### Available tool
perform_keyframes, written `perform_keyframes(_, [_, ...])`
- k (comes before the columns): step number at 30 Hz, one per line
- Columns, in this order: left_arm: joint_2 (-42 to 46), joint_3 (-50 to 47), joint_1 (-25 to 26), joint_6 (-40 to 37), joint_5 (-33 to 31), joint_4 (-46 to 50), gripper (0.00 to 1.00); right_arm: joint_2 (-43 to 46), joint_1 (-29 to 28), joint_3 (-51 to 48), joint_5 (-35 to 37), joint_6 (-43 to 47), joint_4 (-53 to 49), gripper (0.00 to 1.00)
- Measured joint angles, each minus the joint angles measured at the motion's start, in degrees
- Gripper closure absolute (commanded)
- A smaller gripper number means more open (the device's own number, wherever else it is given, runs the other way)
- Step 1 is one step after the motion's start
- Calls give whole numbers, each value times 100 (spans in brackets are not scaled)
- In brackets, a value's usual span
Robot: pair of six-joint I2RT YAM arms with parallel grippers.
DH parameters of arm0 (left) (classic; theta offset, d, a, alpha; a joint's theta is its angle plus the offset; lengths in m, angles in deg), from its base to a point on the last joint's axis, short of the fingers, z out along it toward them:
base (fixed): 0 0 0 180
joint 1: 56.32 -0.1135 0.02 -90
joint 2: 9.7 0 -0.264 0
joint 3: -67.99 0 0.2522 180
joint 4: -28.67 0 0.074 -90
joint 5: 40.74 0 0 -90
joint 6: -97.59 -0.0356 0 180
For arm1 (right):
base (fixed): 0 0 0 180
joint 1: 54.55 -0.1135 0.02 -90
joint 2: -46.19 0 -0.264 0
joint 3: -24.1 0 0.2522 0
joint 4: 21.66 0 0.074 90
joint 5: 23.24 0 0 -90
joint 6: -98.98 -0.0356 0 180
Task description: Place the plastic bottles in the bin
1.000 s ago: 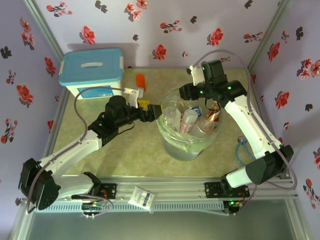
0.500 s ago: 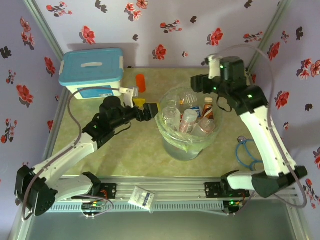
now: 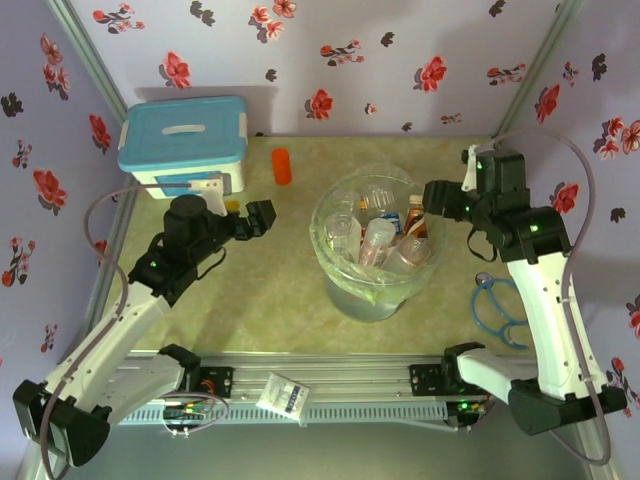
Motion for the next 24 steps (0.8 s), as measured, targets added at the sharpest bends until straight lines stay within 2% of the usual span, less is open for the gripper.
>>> perform_keyframes(8, [236,-247,-227,-46,-157,409,0,247,114,-645,-708,-420,-199,43])
perform_keyframes(14, [299,-302,-385,-61,-199,507,0,262,125,-914,-1062,-647,-181,47])
perform_keyframes(20, [444,-407,-544,-61,-260,595,0,269,103,-1309,-1528,-1047,415,46])
perform_keyframes(24, [533,-470,-706,-61,-404,820,0,125,-269,-1392,-1493,-1211,905,47])
